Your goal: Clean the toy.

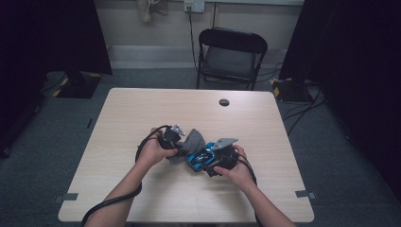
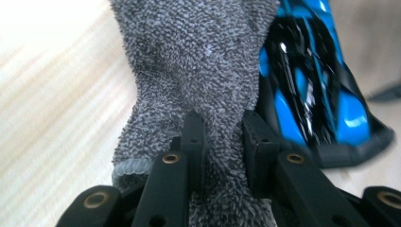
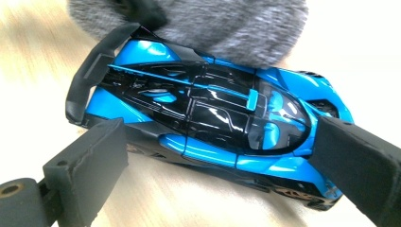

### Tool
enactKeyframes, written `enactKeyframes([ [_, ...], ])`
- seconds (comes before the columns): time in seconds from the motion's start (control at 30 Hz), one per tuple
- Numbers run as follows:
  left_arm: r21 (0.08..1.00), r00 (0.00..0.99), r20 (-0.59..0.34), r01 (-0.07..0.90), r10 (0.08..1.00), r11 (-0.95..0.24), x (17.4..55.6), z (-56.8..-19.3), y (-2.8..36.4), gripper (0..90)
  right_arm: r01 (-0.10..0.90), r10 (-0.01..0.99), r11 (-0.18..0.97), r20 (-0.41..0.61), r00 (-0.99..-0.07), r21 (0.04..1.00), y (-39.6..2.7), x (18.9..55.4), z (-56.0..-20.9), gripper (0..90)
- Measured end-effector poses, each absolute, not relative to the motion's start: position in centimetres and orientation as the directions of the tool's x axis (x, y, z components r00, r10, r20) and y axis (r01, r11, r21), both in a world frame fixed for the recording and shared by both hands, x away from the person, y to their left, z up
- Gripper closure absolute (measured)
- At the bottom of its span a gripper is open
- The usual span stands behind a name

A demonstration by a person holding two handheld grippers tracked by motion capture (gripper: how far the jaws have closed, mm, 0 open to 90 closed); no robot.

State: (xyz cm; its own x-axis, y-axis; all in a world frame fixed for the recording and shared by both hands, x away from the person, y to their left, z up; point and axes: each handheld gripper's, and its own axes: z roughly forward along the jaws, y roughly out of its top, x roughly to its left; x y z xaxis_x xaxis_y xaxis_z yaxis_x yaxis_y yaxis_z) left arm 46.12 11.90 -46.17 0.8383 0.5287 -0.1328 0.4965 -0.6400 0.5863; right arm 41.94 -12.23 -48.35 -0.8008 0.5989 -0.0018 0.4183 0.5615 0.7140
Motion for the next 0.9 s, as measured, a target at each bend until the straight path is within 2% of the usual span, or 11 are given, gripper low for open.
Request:
enactKeyframes([
  [0.1,0.580,0.848,-0.147,0.490,0.509,-0.650,45.7,-46.0,12.4,73.9,0.423,0.601,0.560,0.002,-0.799,0.712,-12.3,42.0,-48.4,3.8],
  [0.2,0.589,0.834,-0.165,0.511,0.526,-0.626,45.5,-45.9,12.9,74.0,0.421,0.599,0.563,0.000,-0.801,0.711,-12.2,41.9,-48.4,3.8],
  [0.4,0.633,0.801,-0.119,0.516,0.587,-0.576,46.8,-44.8,13.0,73.5,0.415,0.598,0.563,-0.006,-0.801,0.715,-12.2,41.9,-48.4,4.2],
  [0.6,0.666,0.784,-0.092,0.507,0.614,-0.547,49.1,-44.2,10.3,72.3,0.412,0.599,0.560,-0.008,-0.801,0.719,-12.2,41.8,-48.5,4.8],
  [0.9,0.610,0.813,-0.114,0.511,0.571,-0.606,50.1,-46.2,6.1,72.6,0.415,0.599,0.556,-0.002,-0.801,0.720,-12.4,41.9,-48.4,7.0],
])
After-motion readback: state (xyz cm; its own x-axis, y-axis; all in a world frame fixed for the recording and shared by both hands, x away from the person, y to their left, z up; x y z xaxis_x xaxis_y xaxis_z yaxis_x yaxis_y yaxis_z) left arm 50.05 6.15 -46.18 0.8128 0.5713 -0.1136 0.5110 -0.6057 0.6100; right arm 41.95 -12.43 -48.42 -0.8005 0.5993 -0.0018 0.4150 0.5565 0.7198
